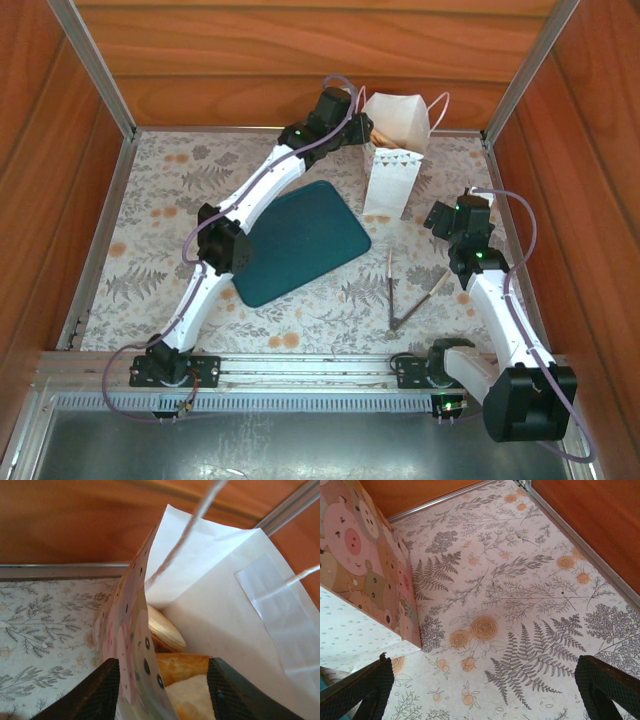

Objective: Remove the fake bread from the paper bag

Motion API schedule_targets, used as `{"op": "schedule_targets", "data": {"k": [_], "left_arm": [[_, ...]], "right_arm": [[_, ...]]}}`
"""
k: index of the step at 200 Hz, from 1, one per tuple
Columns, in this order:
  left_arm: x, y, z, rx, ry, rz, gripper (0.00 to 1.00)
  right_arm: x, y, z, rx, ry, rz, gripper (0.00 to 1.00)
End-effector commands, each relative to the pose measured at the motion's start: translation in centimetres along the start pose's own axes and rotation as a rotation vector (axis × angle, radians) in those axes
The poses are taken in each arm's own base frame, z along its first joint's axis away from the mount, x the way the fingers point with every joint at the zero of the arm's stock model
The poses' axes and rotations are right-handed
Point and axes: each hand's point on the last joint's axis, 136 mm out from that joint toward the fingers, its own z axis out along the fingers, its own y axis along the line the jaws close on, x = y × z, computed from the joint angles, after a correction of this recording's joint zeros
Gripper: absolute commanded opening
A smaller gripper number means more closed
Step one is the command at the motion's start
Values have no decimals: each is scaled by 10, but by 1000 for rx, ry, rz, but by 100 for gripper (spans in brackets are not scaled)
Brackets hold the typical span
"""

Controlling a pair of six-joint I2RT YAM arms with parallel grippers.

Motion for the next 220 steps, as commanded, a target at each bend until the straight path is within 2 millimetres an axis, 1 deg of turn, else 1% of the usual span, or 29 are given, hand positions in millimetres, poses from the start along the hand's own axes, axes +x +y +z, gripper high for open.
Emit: {"op": "schedule_targets", "data": {"k": [1,16,33,58,90,100,130,149,168,187,220], "left_arm": [[-8,9,3,-11,-13,-28,44],[-10,13,8,-1,-18,-43,37],[-10,15,12,6,-19,-63,25],[-17,17,10,3,-39,-64,10],[-25,17,11,17,-70,-65,4],[-27,16,12,23,-79,-59,0],[-39,6,15,73,-137,-41,0],[-55,-1,15,109,-217,-25,0],[-70,-3,13,111,-293,13,0],[-84,2,11,101,-353,32,0],[-111,24,0,64,-417,43,0]], "right_arm": [[-2,6,-4,-23,-6,0,100],[0,7,-4,-26,-2,3,100],[2,8,-3,-28,3,3,100],[3,11,-3,-36,4,-2,100],[4,14,0,-41,5,-10,100],[4,15,0,-44,7,-12,100],[5,20,2,-63,8,-25,100],[7,24,4,-81,14,-36,100],[9,30,4,-109,20,-38,100],[10,41,2,-159,28,-51,100],[15,64,3,-248,83,-111,100]]}}
